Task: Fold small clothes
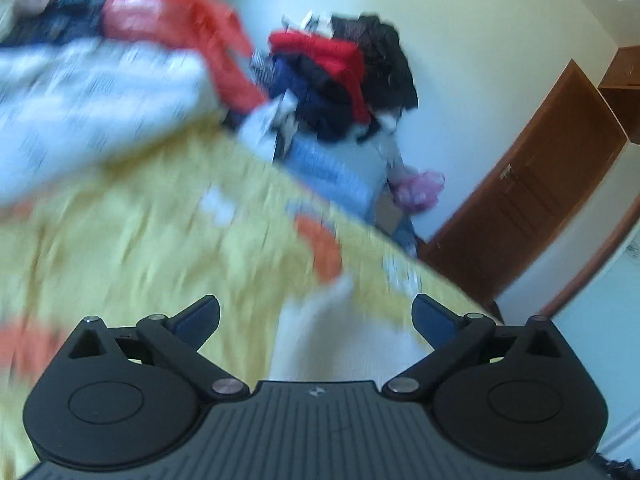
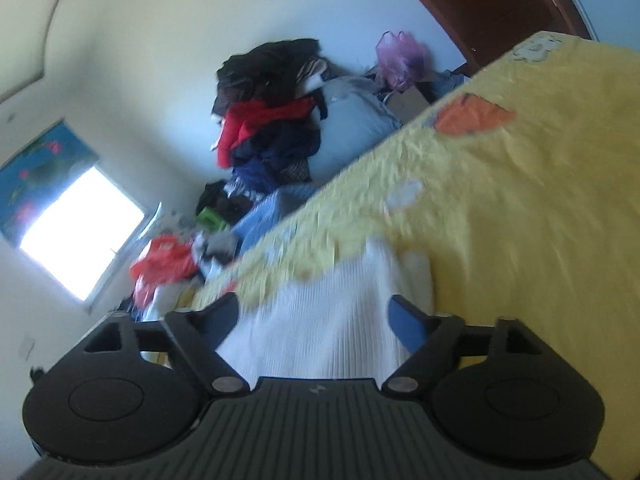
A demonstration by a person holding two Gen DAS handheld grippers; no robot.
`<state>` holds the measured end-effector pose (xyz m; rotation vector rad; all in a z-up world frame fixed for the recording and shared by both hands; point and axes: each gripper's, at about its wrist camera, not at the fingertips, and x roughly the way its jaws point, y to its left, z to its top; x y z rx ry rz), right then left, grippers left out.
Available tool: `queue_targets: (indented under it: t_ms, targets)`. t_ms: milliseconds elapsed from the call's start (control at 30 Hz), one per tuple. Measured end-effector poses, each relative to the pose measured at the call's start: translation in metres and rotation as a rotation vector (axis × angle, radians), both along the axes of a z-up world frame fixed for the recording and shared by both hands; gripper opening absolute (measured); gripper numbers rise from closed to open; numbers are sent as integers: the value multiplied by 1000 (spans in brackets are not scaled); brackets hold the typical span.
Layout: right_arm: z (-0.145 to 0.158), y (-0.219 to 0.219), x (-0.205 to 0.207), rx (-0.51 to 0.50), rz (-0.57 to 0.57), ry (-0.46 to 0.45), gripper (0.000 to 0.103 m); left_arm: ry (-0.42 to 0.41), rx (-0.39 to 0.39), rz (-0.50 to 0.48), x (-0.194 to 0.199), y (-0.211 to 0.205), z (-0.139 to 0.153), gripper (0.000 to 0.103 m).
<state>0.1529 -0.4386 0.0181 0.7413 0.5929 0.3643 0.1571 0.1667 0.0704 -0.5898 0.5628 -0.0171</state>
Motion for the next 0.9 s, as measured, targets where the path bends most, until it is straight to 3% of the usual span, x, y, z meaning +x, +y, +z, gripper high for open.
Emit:
queue_targets:
  t_ms: [167, 200, 267, 400, 500, 533, 567, 600, 633, 667, 900]
  targets:
    - [-37, -4, -74, 110, -32, 83, 88, 154, -143, -5, -55, -9, -69, 103]
    - [-43, -2, -77, 119, -38, 101, 87, 135, -146, -4, -59, -13, -75, 103]
    - [-51, 7, -72, 130, -40, 135, 86, 99, -114, 25, -64, -23, -73, 103]
    - [-61, 27, -46, 197, -97, 143, 87, 115, -221, -18, -37, -35, -79, 103]
    - [-63, 42, -23, 199, -152, 135, 87, 119, -139, 39, -17, -48, -77, 102]
    - [-61, 49, -17, 171, -168, 140, 86, 128, -101, 53, -12, -54, -76, 98]
    - [-60, 56, -12, 131, -175, 145, 80, 141, -46, 81, -9, -59, -75, 78]
    - [-59, 63, -8, 87, -187, 153, 73, 167, 24, 109, -6, -64, -74, 51]
    - [-60, 67, -6, 63, -180, 158, 41, 182, 56, 106, -4, -65, -73, 47]
    - [-63, 66, -4, 85, -152, 159, 26, 182, 50, 98, -4, -63, -72, 39]
    - [-39, 62, -16, 95, -147, 74, 25, 130, 79, 24, -20, -60, -47, 30]
